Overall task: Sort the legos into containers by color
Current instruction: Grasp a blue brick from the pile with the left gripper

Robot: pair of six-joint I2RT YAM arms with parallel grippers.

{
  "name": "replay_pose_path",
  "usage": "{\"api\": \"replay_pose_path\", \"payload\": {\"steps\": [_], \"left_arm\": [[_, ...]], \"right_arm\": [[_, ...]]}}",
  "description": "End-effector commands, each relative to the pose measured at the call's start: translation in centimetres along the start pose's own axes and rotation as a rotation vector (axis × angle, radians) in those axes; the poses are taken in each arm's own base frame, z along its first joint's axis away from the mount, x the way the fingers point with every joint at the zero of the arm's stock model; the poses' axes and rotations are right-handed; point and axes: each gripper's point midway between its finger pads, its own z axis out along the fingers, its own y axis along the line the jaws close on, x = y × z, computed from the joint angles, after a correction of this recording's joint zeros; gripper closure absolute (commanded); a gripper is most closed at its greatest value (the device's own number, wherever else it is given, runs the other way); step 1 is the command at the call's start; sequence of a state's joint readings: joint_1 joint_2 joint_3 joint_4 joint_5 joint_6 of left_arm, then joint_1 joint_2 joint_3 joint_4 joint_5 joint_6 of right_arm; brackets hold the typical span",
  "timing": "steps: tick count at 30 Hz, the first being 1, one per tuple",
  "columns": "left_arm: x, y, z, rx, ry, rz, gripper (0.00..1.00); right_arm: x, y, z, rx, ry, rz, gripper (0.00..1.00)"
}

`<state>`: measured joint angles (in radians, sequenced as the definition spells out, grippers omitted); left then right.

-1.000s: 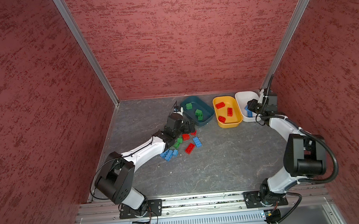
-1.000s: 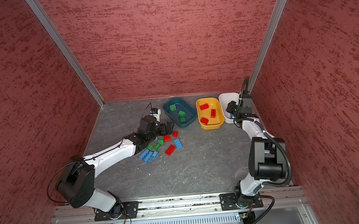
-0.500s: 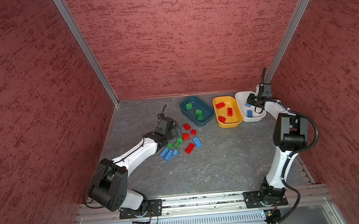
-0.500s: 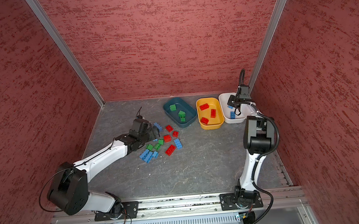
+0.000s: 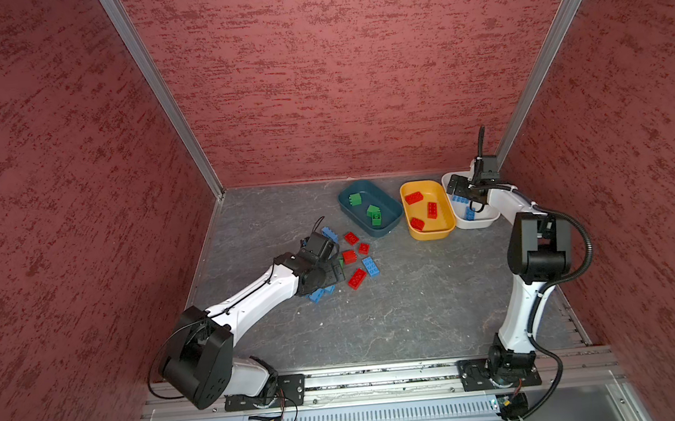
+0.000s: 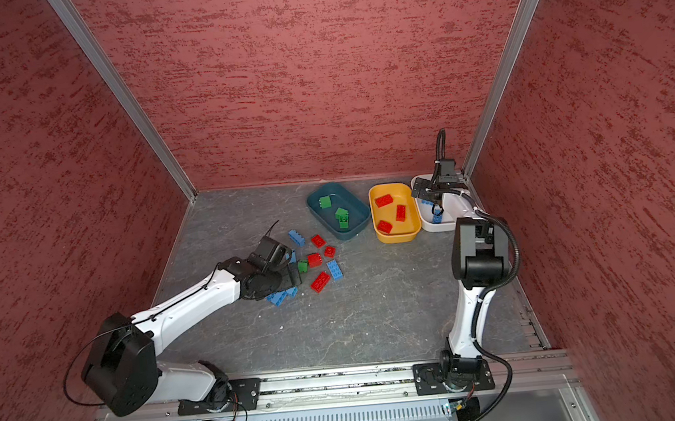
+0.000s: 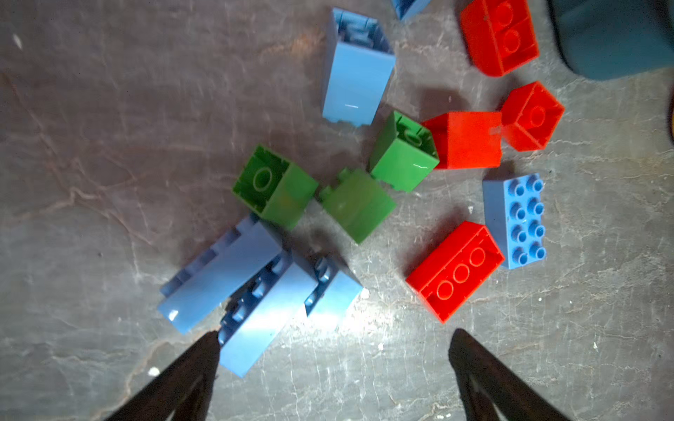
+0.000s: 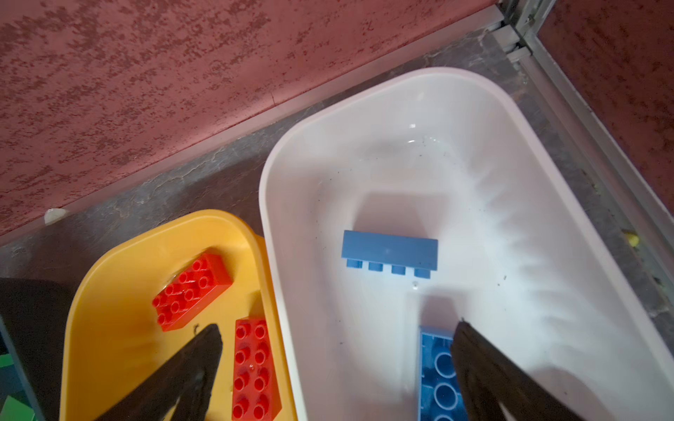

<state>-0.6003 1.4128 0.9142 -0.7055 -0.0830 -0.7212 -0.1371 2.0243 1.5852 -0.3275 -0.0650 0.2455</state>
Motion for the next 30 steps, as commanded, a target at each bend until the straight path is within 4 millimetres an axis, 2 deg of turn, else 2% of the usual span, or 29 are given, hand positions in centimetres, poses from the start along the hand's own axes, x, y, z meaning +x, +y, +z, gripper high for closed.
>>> {"api": "replay_pose_path", "payload": {"steps": [1, 6, 12, 16, 23, 30], "left_arm": [[1.8, 2.5, 0.9, -0.111, 0.077, 0.029, 0.15], [1.9, 1.6, 2.0, -0.064, 0.106, 0.127, 0.29], [2.1, 3.4, 3.2, -0.190, 0.129, 0.152, 0.39], [2.4, 4.2, 3.6, -0.252, 0.129, 0.180, 0.41], [1.9, 2.6, 2.6, -0.161, 0.078, 0.218, 0.36], [2.6, 4.5, 3.7, -0.250, 0.120, 0.227, 0.43]], "right_arm": [[-2.0, 0.3, -2.3, 0.004, -0.074, -0.005, 0.01], [-2.0, 0.6, -2.7, -0.009, -0.083, 0.002, 0.01], [-2.1, 0.8, -3.0, -0.016, -0.087, 0.004, 0.01], [-2.0, 0.8, -3.1, -0.017, -0.085, 0.002, 0.01], [-1.5, 0.9, -2.8, -0.024, -0.074, 0.006, 0.01], [-1.2, 1.0, -2.8, -0.023, -0.070, 0.005, 0.01]]}}
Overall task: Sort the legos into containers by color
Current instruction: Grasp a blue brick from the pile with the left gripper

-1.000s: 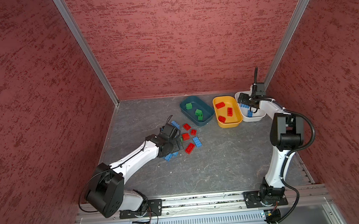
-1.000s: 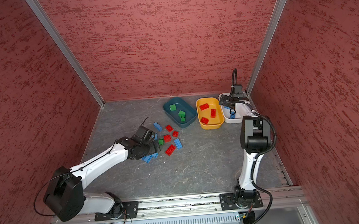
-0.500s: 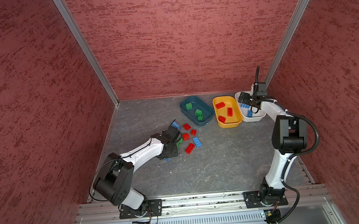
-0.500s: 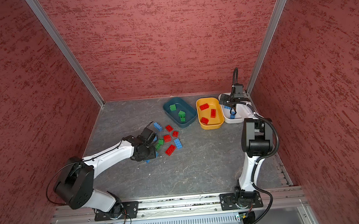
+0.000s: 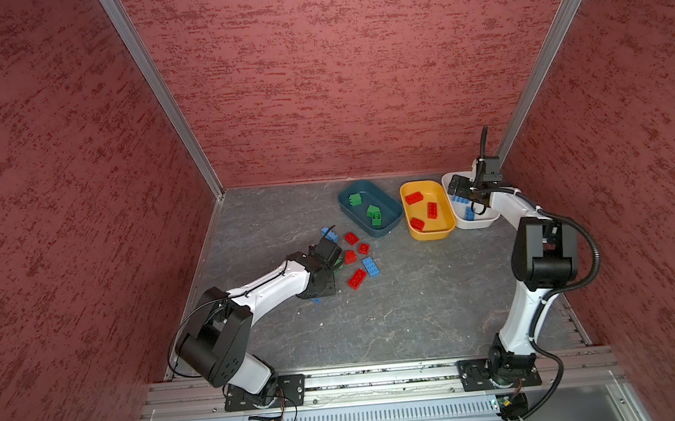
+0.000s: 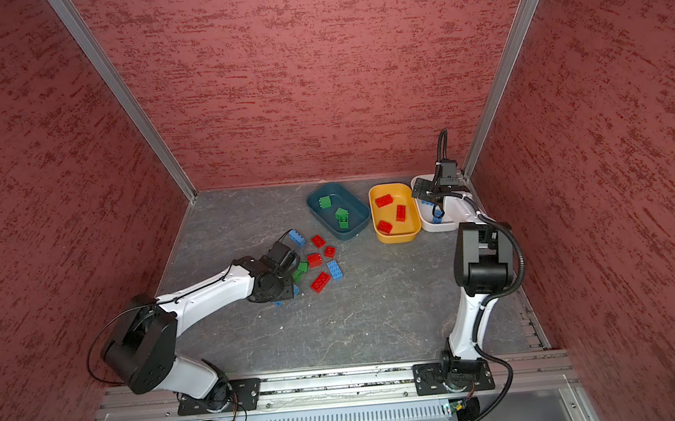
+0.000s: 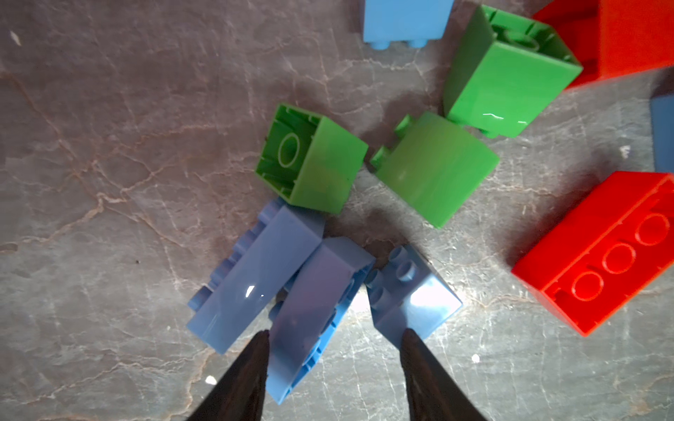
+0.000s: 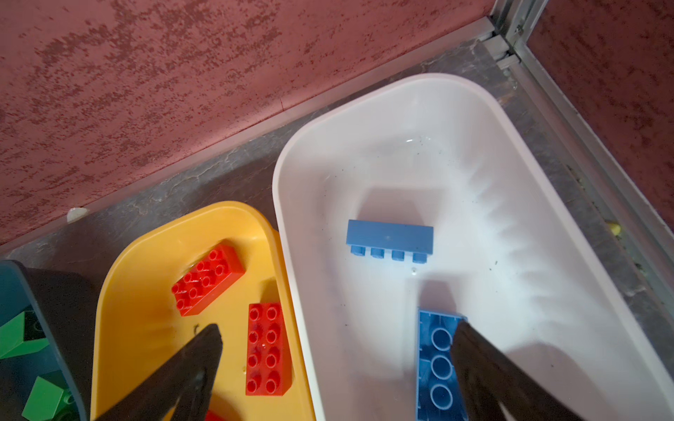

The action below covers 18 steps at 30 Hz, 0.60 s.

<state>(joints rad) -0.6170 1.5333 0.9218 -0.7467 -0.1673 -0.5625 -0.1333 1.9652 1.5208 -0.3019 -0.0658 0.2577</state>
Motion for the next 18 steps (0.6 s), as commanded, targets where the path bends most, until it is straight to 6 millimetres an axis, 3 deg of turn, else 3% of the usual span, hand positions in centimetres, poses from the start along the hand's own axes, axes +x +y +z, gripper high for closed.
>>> {"api": "replay_pose_path", "payload": {"steps": [1, 7, 10, 18], "left_arm": [[2.0, 1.8, 1.8, -0.089, 0.074, 0.038, 0.43], [3.3, 1.4, 3.6, -0.099, 0.132, 0.079, 0.41], [3.9, 2.2, 4.3, -0.152, 0.157, 0.082, 0.39], [2.2, 0.7, 1.5, -0.012, 0.048, 0.057, 0.35]], "right_arm": [[-1.4, 0.7, -1.4, -0.012, -0.051, -0.005, 0.01], [-1.2, 0.7, -1.4, -0.012, -0.049, -0.004, 0.01], [-1.1, 0.6, -1.4, -0.012, -0.047, -0.005, 0.01], [-0.7, 0.6, -1.4, -0.011, -0.041, -0.008, 0.01]]}}
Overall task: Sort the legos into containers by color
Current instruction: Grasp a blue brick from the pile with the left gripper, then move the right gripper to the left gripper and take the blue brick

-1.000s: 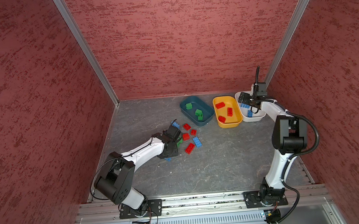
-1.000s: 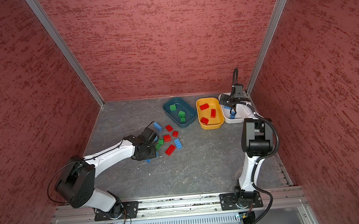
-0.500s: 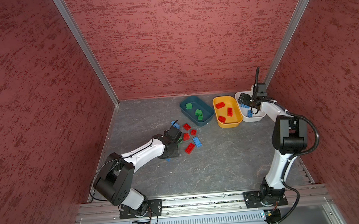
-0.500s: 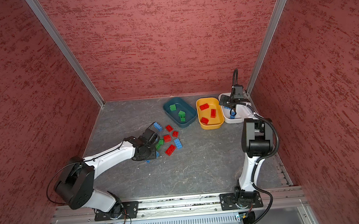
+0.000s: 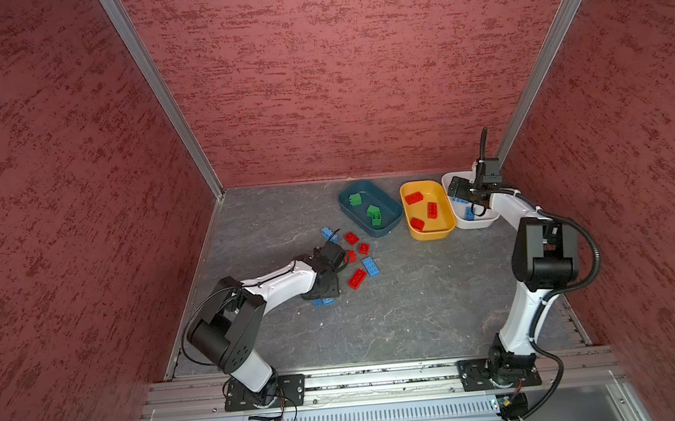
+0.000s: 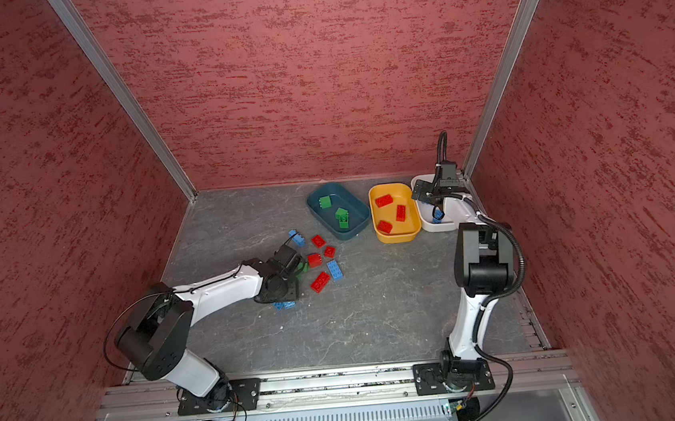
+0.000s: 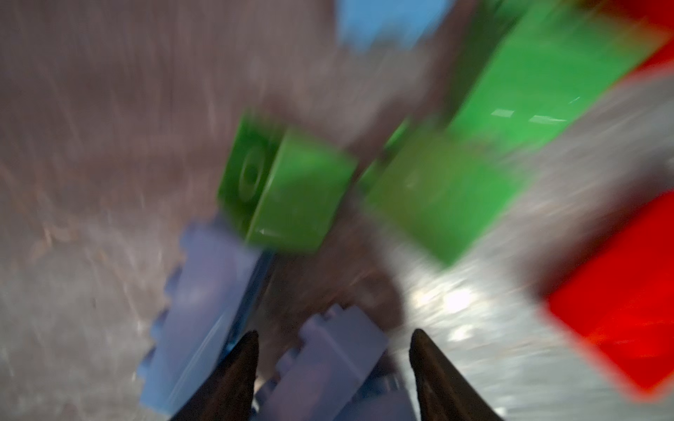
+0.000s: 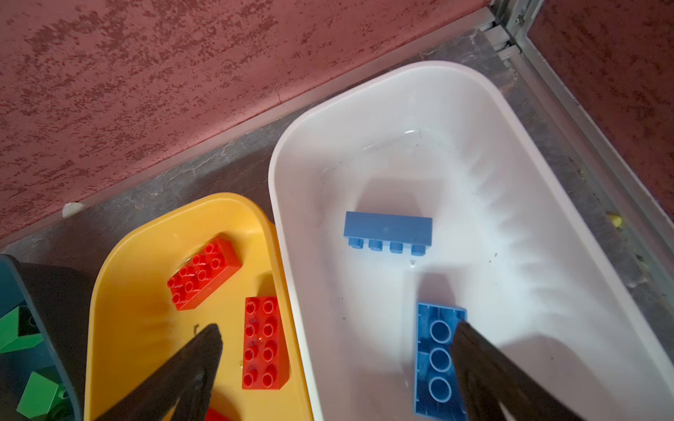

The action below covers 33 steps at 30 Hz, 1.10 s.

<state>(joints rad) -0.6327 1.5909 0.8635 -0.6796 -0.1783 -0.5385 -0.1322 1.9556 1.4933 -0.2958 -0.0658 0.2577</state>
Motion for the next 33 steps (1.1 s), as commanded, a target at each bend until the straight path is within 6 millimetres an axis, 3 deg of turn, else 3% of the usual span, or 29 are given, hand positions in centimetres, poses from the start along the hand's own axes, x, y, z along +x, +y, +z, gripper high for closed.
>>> {"api": "replay_pose_path", "payload": {"steps": [1, 11, 17, 21, 24, 29, 33], "left_arm": [[0.8, 0.4, -1.2, 0.037, 0.013, 0.006, 0.37], [2.8, -0.3, 0.6, 0.040, 0.112, 0.044, 0.50], [1.3, -1.3, 0.2, 0.019, 0.062, 0.055, 0.73], [-0.6, -2.2, -1.3, 0.044, -0.020, 0.039, 0.84], [-2.6, -3.2, -3.1, 0.098, -0.093, 0.014, 0.90], [-8.0, -7.1, -8.6, 0.338, -0.296, -0.057, 0.96], [-12.8, -10.0, -12.7, 0.526, -0.437, -0.129, 1.00]], "right_arm": [[-1.4, 0.8, -1.4, -0.015, -0.052, -0.008, 0.01], [-1.2, 1.1, -1.3, -0.029, -0.051, -0.003, 0.01], [-1.2, 1.8, -2.3, -0.039, -0.064, -0.027, 0.01], [-1.0, 3.0, -3.6, -0.073, -0.083, -0.065, 0.01], [-0.3, 5.0, -5.0, -0.148, -0.092, -0.091, 0.01], [1.9, 9.1, -7.4, -0.279, -0.094, -0.112, 0.01], [4.1, 13.8, -9.7, -0.458, -0.090, -0.125, 0.01]]}}
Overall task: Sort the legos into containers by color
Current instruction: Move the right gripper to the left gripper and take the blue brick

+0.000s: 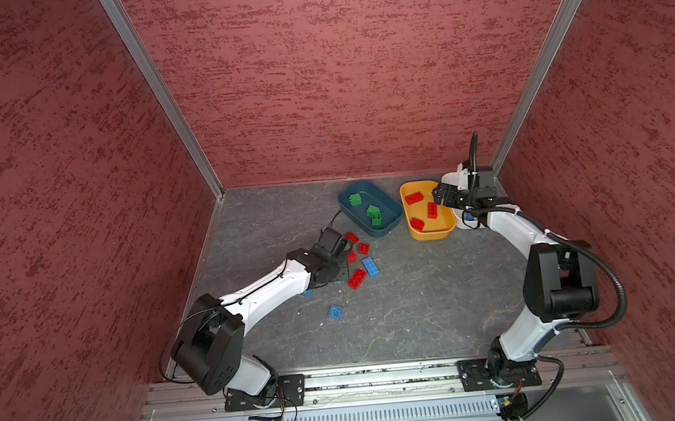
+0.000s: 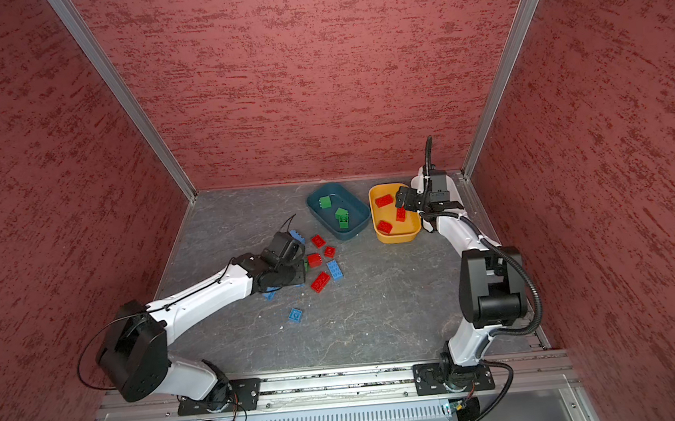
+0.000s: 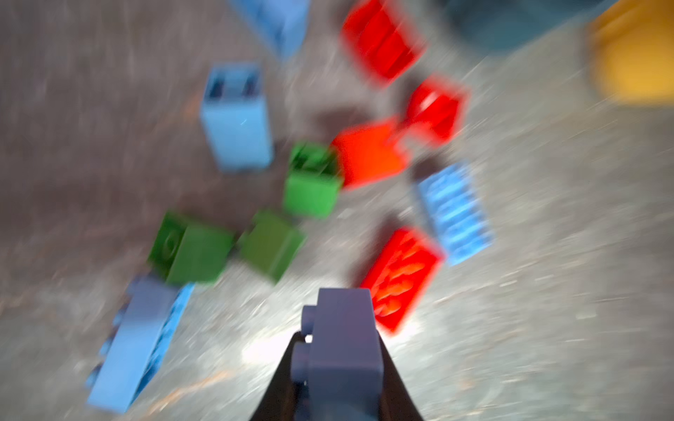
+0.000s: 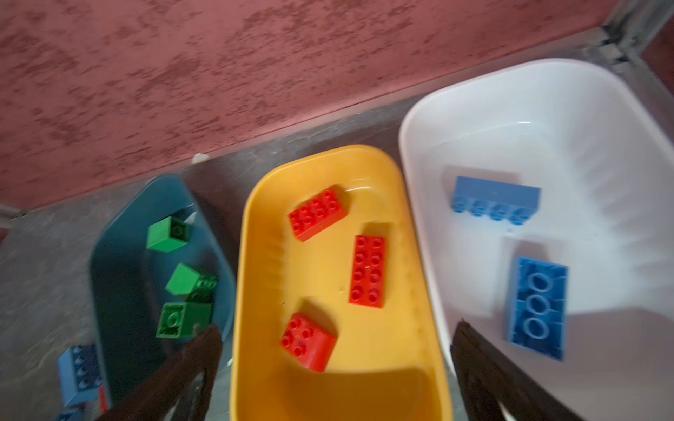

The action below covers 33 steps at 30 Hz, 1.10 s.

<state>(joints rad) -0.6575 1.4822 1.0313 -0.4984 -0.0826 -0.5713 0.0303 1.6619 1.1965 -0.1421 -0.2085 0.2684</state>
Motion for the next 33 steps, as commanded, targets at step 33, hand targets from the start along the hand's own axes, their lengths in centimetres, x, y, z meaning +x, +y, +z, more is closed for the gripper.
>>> {"api": "replay_pose_path", "payload": {"steps": [33], "left_arm": [[-13.8, -9.4, -0.7, 0.417, -0.259, -0.250, 1.00]], "right_arm": [[11.1, 22.7, -4.8, -0.785, -0.085, -0.405, 0.20]]}}
